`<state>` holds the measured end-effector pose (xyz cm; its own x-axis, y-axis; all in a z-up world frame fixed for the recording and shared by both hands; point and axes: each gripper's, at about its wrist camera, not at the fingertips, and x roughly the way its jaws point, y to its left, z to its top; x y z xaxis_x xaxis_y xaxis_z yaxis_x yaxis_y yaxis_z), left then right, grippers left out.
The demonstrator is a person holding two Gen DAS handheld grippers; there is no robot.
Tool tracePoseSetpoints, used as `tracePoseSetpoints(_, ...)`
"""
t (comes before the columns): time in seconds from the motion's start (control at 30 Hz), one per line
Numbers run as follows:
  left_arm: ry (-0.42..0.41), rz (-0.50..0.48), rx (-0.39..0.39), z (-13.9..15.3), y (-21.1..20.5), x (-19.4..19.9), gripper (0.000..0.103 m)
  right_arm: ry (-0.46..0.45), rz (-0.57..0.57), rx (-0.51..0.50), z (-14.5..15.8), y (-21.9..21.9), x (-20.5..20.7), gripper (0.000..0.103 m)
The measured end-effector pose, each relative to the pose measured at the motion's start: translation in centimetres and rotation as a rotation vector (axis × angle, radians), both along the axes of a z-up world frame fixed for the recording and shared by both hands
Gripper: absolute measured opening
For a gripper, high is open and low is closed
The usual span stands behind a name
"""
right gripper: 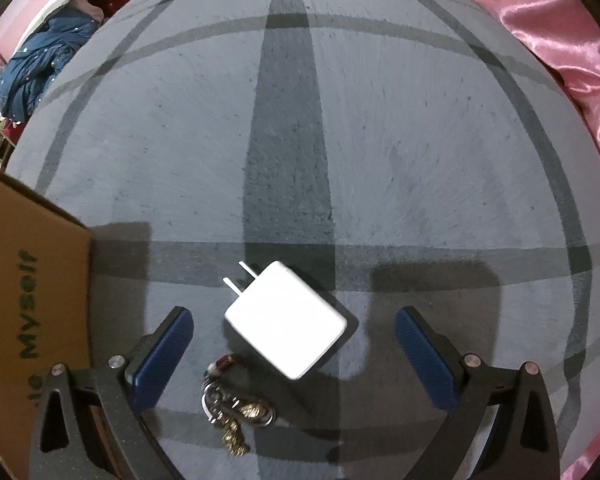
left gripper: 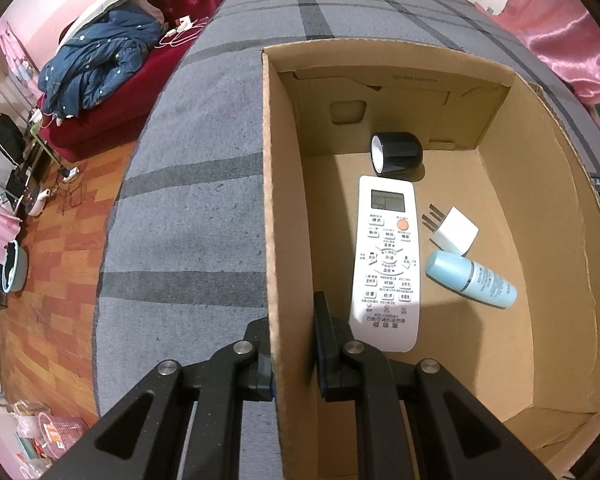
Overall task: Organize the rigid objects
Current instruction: 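Move the right gripper out of the box to the white charger, then grasp the white charger with the right gripper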
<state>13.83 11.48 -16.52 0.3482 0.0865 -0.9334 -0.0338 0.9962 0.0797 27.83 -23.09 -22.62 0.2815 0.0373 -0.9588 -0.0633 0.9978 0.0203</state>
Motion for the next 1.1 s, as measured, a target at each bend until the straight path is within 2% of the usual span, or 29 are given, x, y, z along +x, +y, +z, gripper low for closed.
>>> tracePoseSetpoints(0.23,0.007,0.004,-0.009,-0.1,0.1,0.2,0.014,0.017,-0.029,0.017,-1.2,-0.7,0.2,0.101)
tracePoseSetpoints(0.37,0.007,0.004,-0.008,0.0,0.1,0.2,0.014,0.016,-0.017,0.008,-1.3,-0.3,0.3,0.078)
tracePoseSetpoints(0.4,0.007,0.004,-0.007,0.0,0.2,0.2,0.014,0.017,-0.016,0.011,-1.2,-0.3,0.3,0.068)
tracePoseSetpoints(0.43,0.008,0.005,-0.007,-0.1,0.1,0.2,0.014,0.015,-0.013,0.012,-1.2,-0.1,0.2,0.067)
tracePoseSetpoints(0.77,0.008,0.004,0.002,0.0,-0.2,0.3,0.014,0.011,-0.015,-0.005,-0.4,1.3,-0.2,0.067)
tracePoseSetpoints(1.1,0.01,0.001,0.006,0.0,-0.1,0.2,0.014,0.007,0.007,-0.031,1.9,2.7,-1.3,0.067)
